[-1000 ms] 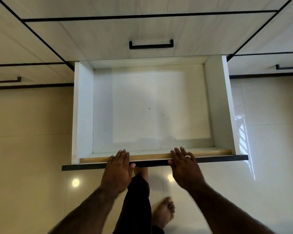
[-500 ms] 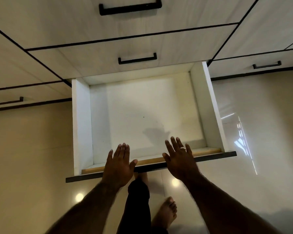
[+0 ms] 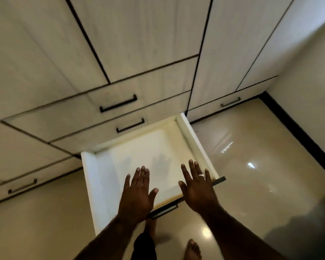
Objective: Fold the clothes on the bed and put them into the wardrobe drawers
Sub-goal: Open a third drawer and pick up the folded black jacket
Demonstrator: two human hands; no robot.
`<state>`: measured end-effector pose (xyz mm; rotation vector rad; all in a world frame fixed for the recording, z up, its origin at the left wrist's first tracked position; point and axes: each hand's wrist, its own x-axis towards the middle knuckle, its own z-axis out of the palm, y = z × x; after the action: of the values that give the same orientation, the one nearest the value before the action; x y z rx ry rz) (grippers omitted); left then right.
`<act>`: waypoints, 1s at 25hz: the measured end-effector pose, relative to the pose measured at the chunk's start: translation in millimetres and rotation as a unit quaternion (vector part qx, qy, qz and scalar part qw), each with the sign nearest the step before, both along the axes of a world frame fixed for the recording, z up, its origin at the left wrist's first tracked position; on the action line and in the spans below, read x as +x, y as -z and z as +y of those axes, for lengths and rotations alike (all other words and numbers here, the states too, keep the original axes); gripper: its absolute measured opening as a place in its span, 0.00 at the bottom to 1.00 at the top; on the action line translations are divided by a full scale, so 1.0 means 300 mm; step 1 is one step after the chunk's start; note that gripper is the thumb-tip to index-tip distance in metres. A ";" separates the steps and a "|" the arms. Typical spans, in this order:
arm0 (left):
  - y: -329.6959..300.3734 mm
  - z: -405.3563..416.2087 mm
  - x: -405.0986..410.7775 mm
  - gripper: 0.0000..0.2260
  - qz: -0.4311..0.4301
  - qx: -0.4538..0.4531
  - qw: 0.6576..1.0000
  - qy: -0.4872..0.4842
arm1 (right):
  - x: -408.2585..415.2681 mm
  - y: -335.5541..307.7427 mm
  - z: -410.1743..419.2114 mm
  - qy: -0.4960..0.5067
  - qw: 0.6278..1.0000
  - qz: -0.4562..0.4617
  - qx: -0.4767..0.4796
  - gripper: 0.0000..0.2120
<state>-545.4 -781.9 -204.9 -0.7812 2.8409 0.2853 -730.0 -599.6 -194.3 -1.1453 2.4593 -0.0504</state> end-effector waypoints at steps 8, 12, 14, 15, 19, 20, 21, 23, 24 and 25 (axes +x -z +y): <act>-0.764 0.003 -0.429 0.34 0.115 -0.039 0.969 0.213 | -0.054 -0.761 0.156 0.226 0.967 0.093 -0.068 0.34; -1.016 0.061 -0.578 0.33 0.164 -0.036 0.933 0.318 | 0.030 -0.977 0.268 0.351 0.923 0.134 -0.081 0.33; -1.101 0.120 -0.654 0.34 0.191 -0.031 0.914 0.356 | 0.064 -1.059 0.322 0.387 0.906 0.150 -0.087 0.33; -1.156 0.163 -0.677 0.34 0.192 -0.025 0.905 0.378 | 0.088 -1.101 0.354 0.411 0.892 0.167 -0.087 0.33; -1.325 0.477 -0.694 0.34 0.228 0.002 0.834 0.502 | 0.244 -1.265 0.591 0.530 0.815 0.223 -0.079 0.34; -1.349 0.537 -0.687 0.34 0.240 0.000 0.819 0.521 | 0.268 -1.288 0.635 0.539 0.806 0.233 -0.071 0.34; -1.381 0.642 -0.666 0.33 0.239 0.011 0.802 0.548 | 0.328 -1.320 0.715 0.564 0.788 0.237 -0.061 0.34; -1.414 0.819 -0.620 0.33 0.251 0.019 0.760 0.599 | 0.430 -1.356 0.842 0.597 0.760 0.251 -0.054 0.34; -1.435 0.892 -0.598 0.32 0.261 0.015 0.742 0.617 | 0.474 -1.369 0.893 0.611 0.748 0.255 -0.049 0.34; -1.468 1.018 -0.543 0.32 0.262 0.020 0.722 0.640 | 0.568 -1.394 0.985 0.632 0.727 0.263 -0.051 0.33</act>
<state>-708.5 -476.4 235.4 1.5282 2.9947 0.3388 -559.7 -304.2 223.9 0.8285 3.2486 -0.2841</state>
